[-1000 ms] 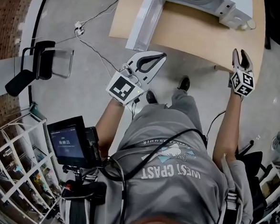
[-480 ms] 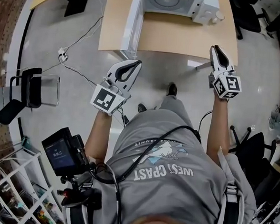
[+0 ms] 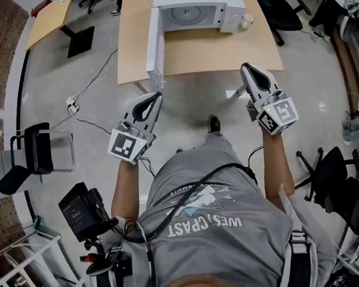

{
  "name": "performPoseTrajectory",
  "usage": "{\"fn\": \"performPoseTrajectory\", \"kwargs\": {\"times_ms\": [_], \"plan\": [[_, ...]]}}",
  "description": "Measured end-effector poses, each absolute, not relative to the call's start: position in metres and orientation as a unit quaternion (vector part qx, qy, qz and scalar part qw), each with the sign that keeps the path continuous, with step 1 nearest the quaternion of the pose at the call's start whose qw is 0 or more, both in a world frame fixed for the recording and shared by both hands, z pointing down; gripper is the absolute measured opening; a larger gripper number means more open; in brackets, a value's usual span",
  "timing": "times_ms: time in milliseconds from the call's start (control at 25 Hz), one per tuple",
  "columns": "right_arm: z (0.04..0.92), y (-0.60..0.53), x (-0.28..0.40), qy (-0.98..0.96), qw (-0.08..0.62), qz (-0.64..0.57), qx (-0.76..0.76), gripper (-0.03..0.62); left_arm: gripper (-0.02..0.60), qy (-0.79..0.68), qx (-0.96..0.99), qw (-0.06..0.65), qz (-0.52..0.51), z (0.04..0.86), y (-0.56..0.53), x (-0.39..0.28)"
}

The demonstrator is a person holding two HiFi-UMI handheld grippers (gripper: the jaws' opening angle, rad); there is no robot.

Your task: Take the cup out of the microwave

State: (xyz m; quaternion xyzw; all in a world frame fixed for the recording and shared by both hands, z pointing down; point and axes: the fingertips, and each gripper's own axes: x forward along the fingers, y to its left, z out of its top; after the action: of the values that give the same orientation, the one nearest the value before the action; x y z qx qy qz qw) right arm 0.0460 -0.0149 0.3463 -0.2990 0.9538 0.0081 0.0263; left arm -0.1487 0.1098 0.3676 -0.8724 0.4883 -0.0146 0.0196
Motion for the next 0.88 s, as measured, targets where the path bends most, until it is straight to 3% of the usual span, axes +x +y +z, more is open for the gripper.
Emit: {"fn": "performPoseTrajectory", "kwargs": {"times_ms": [520, 880], "plan": [[0.326, 0.092, 0.058, 0.968, 0.018, 0.000, -0.249, 0.011, 0.043, 0.474, -0.880, 0.034, 0.008, 0.358, 0.151, -0.117], [0.310, 0.135, 0.128, 0.967, 0.024, -0.001, -0.253, 0.011, 0.043, 0.456, -0.888, 0.002, -0.053, 0.376, 0.171, -0.039]]}}
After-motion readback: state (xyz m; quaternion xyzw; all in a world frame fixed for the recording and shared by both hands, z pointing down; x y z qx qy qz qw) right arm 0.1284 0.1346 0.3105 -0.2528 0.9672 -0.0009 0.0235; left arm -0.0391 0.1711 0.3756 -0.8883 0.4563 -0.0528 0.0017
